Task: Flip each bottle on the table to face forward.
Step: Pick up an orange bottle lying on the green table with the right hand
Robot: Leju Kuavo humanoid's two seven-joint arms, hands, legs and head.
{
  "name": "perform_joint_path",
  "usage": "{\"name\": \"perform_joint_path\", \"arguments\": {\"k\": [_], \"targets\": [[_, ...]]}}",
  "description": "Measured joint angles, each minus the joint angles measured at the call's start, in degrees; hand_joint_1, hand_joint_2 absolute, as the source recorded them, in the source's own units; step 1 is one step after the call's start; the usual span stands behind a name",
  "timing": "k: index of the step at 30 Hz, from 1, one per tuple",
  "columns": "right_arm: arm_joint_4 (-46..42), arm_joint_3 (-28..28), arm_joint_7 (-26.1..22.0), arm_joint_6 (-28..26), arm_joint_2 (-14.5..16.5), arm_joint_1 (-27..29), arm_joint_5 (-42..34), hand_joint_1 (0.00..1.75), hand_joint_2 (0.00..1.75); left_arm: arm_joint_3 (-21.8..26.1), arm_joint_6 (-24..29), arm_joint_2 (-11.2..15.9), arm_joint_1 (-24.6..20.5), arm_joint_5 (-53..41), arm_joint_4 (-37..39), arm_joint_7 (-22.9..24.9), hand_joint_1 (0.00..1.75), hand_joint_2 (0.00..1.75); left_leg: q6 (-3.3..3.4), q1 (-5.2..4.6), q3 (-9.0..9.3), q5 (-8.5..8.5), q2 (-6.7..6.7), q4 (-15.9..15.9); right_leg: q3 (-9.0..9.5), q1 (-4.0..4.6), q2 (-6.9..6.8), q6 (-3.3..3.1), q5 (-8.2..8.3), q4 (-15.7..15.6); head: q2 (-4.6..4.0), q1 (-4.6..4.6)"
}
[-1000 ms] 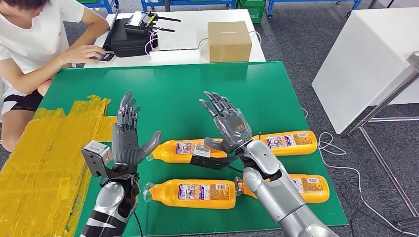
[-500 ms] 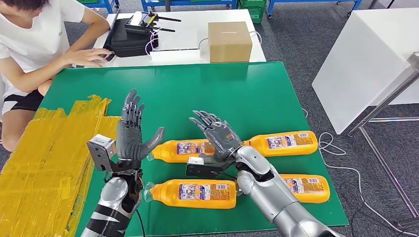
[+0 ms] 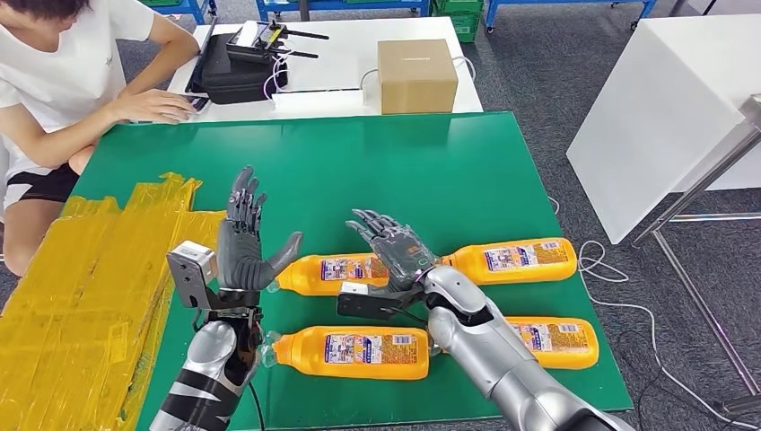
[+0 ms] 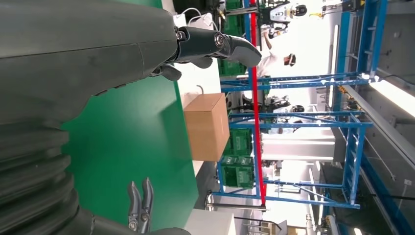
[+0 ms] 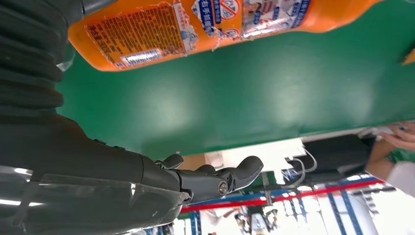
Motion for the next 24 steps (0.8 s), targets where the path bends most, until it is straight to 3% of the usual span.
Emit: {"name": "perform_joint_path", "arguments": {"k": [7, 24], "targets": [[6.24, 0.02, 3.04, 1.15, 1.22, -2.74, 0.18, 0.00, 1.75, 0.02, -0.04, -0.12, -0.37, 0.45, 1.12, 0.16, 0.00, 1.75, 0.00, 0.00, 0.00, 0.00, 0.00, 0.00, 0.00, 0.00, 0.00, 0.00, 0.00, 0.00, 0.00, 0.00], [21.35, 3.15, 3.63, 9.09, 6.79, -10.31, 2.69, 0.00, 1.75, 0.03, -0.95, -1.40, -3.62, 2.31, 5.51, 0.07, 0.00, 1.75, 0.00, 0.00, 0.03, 0.01, 0.01, 0.00, 0.00, 0.01, 0.00, 0.00, 0.00, 0.01, 0.00, -0.01]]}}
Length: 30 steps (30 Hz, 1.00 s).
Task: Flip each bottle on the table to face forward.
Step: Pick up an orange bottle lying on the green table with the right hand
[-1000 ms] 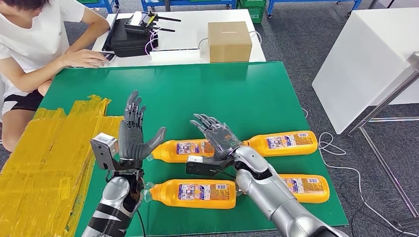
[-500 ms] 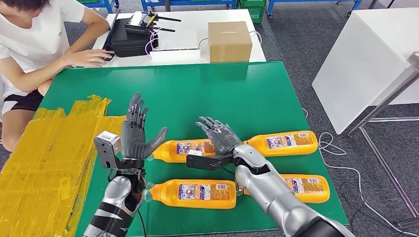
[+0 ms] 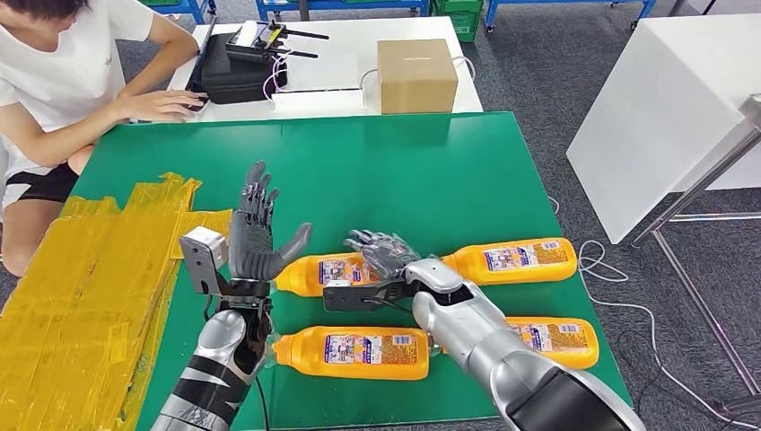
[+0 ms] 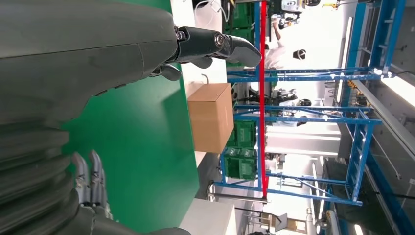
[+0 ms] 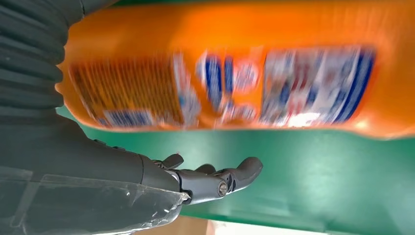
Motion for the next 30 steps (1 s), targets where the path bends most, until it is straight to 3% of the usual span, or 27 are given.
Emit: {"name": "perform_joint_path", "arguments": {"k": [23, 25, 28, 29, 30], "targets": [[3.34, 2.27, 0.08, 1.09, 0.93, -1.44, 0.84, 0.05, 1.75, 0.00, -0.05, -0.06, -0.86, 0.33, 1.81, -0.16, 0.00, 1.75, 0.00, 0.00, 0.00, 0.00, 0.00, 0.00, 0.00, 0.00, 0.00, 0.00, 0.00, 0.00, 0.00, 0.02], [3.60, 2.73, 0.39, 1.91, 1.00, -1.49, 1.24, 0.32, 1.75, 0.00, -0.05, -0.06, -0.92, 0.46, 1.95, -0.21, 0.00, 1.75, 0.00, 0.00, 0.00, 0.00, 0.00, 0.00, 0.00, -0.01, 0.00, 0.00, 0.00, 0.00, 0.00, 0.02], [4.09, 3.60, 1.38, 3.93, 1.07, -1.85, 2.04, 1.19, 1.75, 0.00, -0.05, -0.09, -1.01, 0.58, 2.25, -0.25, 0.00, 1.75, 0.00, 0.00, 0.00, 0.00, 0.00, 0.00, 0.00, -0.01, 0.00, 0.00, 0.00, 0.00, 0.00, 0.01], [4.31, 3.98, 1.75, 4.85, 1.07, -2.06, 2.41, 1.37, 1.75, 0.00, -0.05, -0.12, -1.06, 0.62, 2.38, -0.28, 0.00, 1.75, 0.00, 0.00, 0.01, 0.00, 0.00, 0.00, 0.01, -0.01, 0.00, 0.00, 0.00, 0.00, 0.00, 0.01], [4.55, 4.40, 2.12, 5.78, 1.07, -2.27, 2.79, 1.44, 1.75, 0.00, -0.05, -0.15, -1.12, 0.66, 2.53, -0.31, 0.00, 1.75, 0.00, 0.00, 0.01, 0.00, 0.00, 0.00, 0.01, -0.01, 0.00, 0.00, 0.00, 0.00, 0.00, 0.01]]}}
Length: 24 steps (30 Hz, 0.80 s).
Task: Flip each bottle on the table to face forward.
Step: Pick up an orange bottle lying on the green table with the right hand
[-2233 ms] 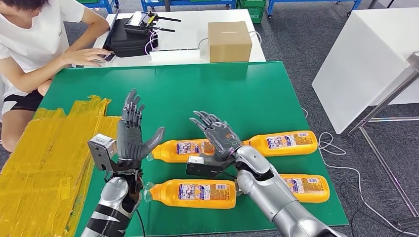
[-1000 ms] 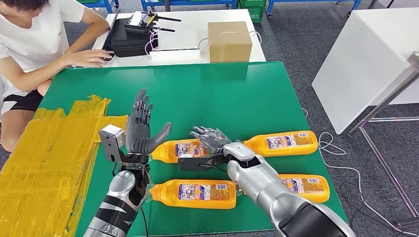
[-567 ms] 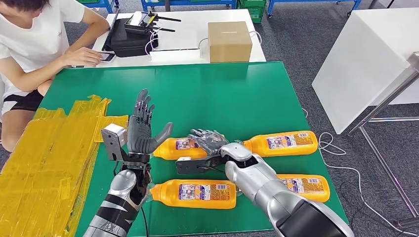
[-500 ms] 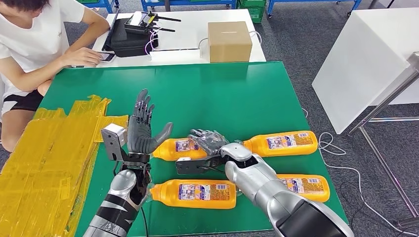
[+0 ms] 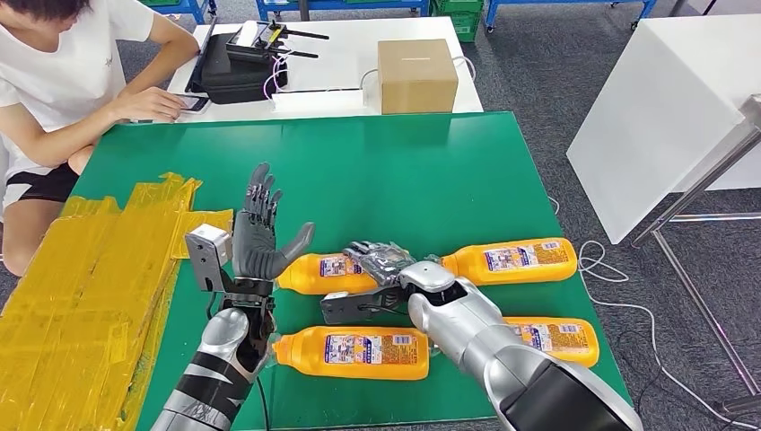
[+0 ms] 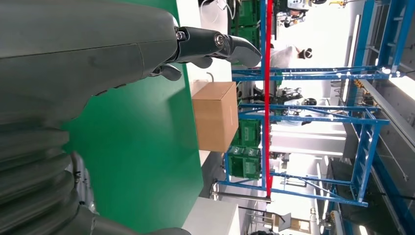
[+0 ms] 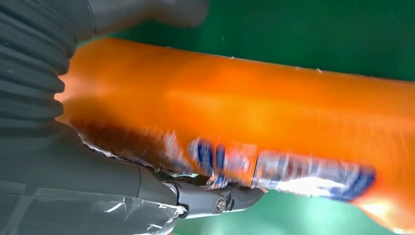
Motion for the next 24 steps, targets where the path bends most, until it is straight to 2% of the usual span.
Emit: {"name": "perform_joint_path", "arguments": {"k": [7, 15, 20, 22, 24], "targets": [[1.28, 2.50, 2.65, 2.67, 0.00, -1.13, 1.92, 1.73, 1.75, -0.01, 0.39, -0.02, -0.50, 0.05, 1.07, -0.17, 0.00, 1.75, 0.00, -0.01, 0.09, 0.00, 0.01, 0.00, 0.06, 0.00, 0.00, 0.00, 0.00, -0.01, 0.00, -0.01], [1.96, 3.71, 5.55, -0.97, 0.01, -1.38, 2.32, 1.75, 1.75, 0.00, 1.15, -0.04, -0.49, -0.09, 1.27, -0.22, 0.00, 1.75, 0.01, -0.02, 0.17, 0.01, 0.00, 0.00, 0.17, -0.01, 0.00, 0.00, 0.00, -0.01, 0.00, -0.01], [1.87, 2.60, 6.03, -8.64, -0.43, -1.09, -0.82, 1.75, 1.75, 0.01, 1.98, -0.01, -0.03, -0.08, 1.19, -0.19, 0.00, 1.75, 0.01, -0.02, 0.16, 0.02, 0.00, 0.00, 0.17, -0.02, 0.00, 0.02, 0.02, 0.00, 0.00, -0.01], [1.00, 1.05, 5.04, -15.09, -0.75, -0.65, -3.33, 1.75, 1.75, 0.08, 2.37, 0.04, 0.52, -0.18, 0.82, -0.09, 0.00, 1.75, 0.01, -0.01, 0.14, 0.01, 0.00, 0.01, 0.14, -0.02, 0.00, 0.02, 0.02, 0.01, 0.00, -0.01], [-1.59, -1.80, 2.47, -23.87, -1.18, 0.39, -6.83, 1.75, 1.75, 0.27, 2.83, 0.11, 1.36, -0.40, -0.04, 0.07, 0.00, 1.75, 0.01, -0.01, 0.12, 0.01, 0.00, 0.01, 0.11, 0.00, 0.00, 0.02, 0.02, 0.01, 0.00, -0.01]]}}
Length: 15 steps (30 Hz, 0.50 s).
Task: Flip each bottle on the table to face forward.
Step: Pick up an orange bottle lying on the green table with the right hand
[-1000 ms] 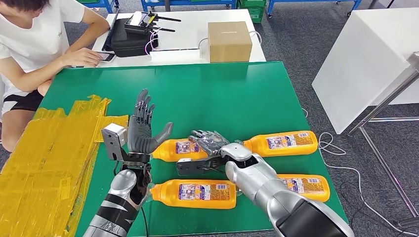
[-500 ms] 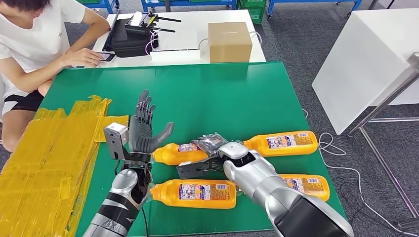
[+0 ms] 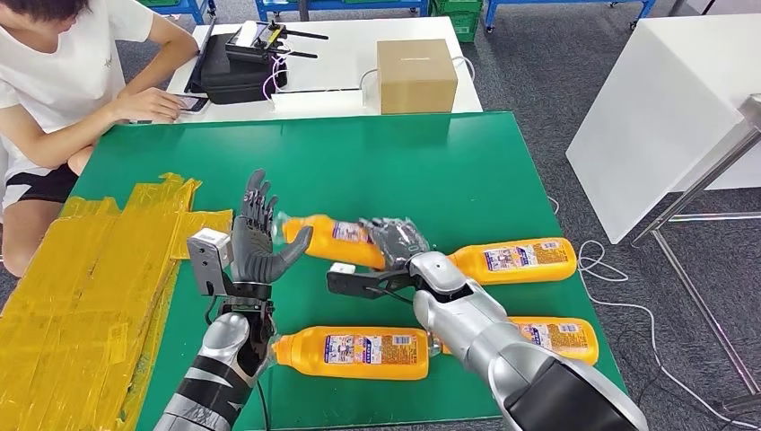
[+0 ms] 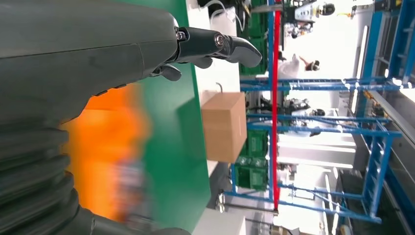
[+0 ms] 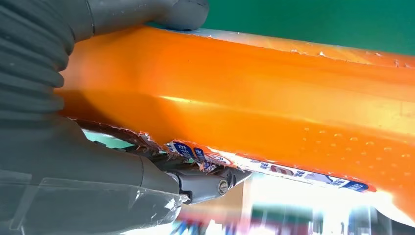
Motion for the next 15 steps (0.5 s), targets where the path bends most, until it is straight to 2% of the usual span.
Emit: {"name": "perform_joint_path", "arguments": {"k": [3, 6, 11, 15], "targets": [[-7.61, -6.20, -5.22, -10.57, -0.84, 3.64, -5.09, 1.75, 1.75, 0.39, 0.49, 0.21, 1.63, -0.03, -2.06, 0.20, 0.00, 1.75, 0.00, 0.01, -0.04, -0.01, -0.09, 0.00, -0.01, 0.03, -0.04, -0.01, -0.02, -0.01, 0.00, 0.00], [-16.06, -12.29, -9.33, -15.21, -1.51, 8.03, -9.06, 1.75, 1.75, 0.83, 0.62, 0.51, 2.93, 0.39, -3.85, 0.31, 0.00, 1.75, 0.00, 0.01, -0.11, -0.01, -0.24, -0.01, -0.04, 0.02, -0.10, -0.01, -0.03, -0.01, 0.00, -0.01], [-27.52, -19.85, -15.52, -17.42, -2.04, 14.63, -15.96, 1.75, 1.75, 1.17, 0.49, 0.93, 4.21, 0.79, -5.68, 0.41, 0.00, 1.75, 0.00, 0.00, -0.11, -0.01, -0.26, -0.01, -0.04, -0.02, -0.12, -0.01, -0.03, -0.03, 0.00, 0.00], [-33.71, -24.18, -18.60, -15.26, -1.97, 18.19, -22.91, 1.75, 1.75, 1.30, -0.50, 1.26, 4.43, 1.18, -6.06, 0.80, 0.00, 1.75, 0.00, -0.01, -0.10, -0.01, -0.26, -0.01, -0.04, -0.02, -0.13, -0.01, -0.02, -0.03, 0.00, 0.00]]}}
